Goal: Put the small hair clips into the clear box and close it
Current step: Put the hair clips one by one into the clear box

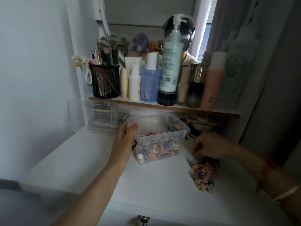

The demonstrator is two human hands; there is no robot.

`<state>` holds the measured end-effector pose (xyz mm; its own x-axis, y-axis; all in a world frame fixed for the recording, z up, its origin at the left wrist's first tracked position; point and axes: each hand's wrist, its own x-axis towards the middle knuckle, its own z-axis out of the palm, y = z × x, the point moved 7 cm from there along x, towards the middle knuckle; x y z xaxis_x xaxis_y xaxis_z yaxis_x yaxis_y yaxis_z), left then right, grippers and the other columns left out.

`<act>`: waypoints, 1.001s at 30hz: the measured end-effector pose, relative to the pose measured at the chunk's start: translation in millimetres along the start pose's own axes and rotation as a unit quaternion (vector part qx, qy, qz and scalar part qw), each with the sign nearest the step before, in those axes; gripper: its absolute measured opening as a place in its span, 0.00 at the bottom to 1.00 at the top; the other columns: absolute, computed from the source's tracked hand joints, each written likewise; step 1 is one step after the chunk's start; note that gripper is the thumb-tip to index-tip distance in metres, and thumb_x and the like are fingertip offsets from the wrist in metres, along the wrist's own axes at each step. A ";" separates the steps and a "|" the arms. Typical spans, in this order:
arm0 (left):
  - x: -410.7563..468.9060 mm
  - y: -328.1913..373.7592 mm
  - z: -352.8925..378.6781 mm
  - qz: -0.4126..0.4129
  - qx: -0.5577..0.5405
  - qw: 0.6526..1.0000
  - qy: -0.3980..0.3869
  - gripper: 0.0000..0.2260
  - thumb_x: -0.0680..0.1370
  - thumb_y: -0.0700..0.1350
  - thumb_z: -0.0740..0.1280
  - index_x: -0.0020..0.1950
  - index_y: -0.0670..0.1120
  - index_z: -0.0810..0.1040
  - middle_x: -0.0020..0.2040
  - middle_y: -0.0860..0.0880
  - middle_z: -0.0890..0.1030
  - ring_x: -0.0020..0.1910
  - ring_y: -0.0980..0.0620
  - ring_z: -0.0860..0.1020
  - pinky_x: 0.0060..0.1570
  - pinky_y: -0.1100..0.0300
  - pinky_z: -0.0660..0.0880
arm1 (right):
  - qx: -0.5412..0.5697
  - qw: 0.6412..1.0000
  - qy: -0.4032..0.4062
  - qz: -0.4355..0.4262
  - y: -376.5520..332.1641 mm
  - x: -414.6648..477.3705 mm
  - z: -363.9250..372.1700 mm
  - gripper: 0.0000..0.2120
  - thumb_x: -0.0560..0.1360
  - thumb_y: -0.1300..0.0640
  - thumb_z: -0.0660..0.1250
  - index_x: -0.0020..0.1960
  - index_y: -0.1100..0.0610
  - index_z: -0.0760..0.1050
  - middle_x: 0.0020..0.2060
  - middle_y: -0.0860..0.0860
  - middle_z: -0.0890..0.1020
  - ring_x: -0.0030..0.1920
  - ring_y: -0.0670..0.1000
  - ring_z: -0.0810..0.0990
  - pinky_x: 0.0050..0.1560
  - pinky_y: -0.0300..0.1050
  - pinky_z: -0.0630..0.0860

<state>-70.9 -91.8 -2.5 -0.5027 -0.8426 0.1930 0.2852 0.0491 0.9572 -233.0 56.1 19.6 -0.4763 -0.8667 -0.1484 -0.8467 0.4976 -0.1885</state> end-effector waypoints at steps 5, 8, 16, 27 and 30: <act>0.3 0.0 -0.6 -0.003 -0.005 1.000 0.003 0.06 0.80 0.46 0.58 0.52 0.52 0.74 0.47 0.52 0.77 0.43 0.59 0.75 0.29 0.77 0.69 | 0.179 0.957 0.229 -0.018 -5.0 -8.8 -60.8 0.04 0.72 0.60 0.68 0.41 0.53 0.80 0.39 0.45 0.80 0.40 0.42 0.75 0.34 0.24 0.68; 1.0 -1.0 -0.4 -0.005 -0.003 1.000 0.005 0.07 0.80 0.46 0.58 0.54 0.51 0.74 0.49 0.51 0.77 0.43 0.59 0.75 0.28 0.77 0.69 | 0.370 0.890 0.256 -0.065 -20.1 -8.3 -77.0 0.05 0.72 0.62 0.68 0.40 0.53 0.77 0.39 0.49 0.80 0.41 0.45 0.77 0.40 0.28 0.72; 1.1 -0.6 -1.4 -0.006 0.000 1.000 0.004 0.08 0.80 0.46 0.57 0.56 0.49 0.74 0.49 0.51 0.77 0.43 0.59 0.75 0.28 0.77 0.69 | 0.158 0.968 0.195 0.010 4.7 -2.5 -54.0 0.11 0.73 0.68 0.63 0.50 0.58 0.80 0.48 0.51 0.80 0.52 0.48 0.77 0.47 0.35 0.69; 0.8 -0.4 -0.4 -0.003 0.006 1.000 0.009 0.07 0.80 0.46 0.57 0.54 0.50 0.74 0.46 0.52 0.77 0.42 0.58 0.75 0.27 0.77 0.69 | 0.027 0.994 0.027 0.103 57.2 -2.2 -3.5 0.18 0.71 0.73 0.56 0.55 0.62 0.79 0.56 0.55 0.80 0.57 0.52 0.77 0.46 0.35 0.70; 0.1 -0.6 0.0 -0.004 0.008 1.000 0.008 0.07 0.80 0.45 0.57 0.54 0.49 0.74 0.45 0.52 0.77 0.40 0.58 0.75 0.27 0.76 0.69 | 0.044 0.990 0.077 0.110 58.4 -1.2 -13.7 0.16 0.71 0.71 0.60 0.56 0.62 0.78 0.53 0.54 0.80 0.57 0.54 0.77 0.40 0.34 0.69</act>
<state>-71.1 -91.9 -3.0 -0.4910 -0.8519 0.1823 0.2685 0.0511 0.9619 -285.2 85.7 22.1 -0.6833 -0.7286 -0.0477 -0.6974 0.6706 -0.2530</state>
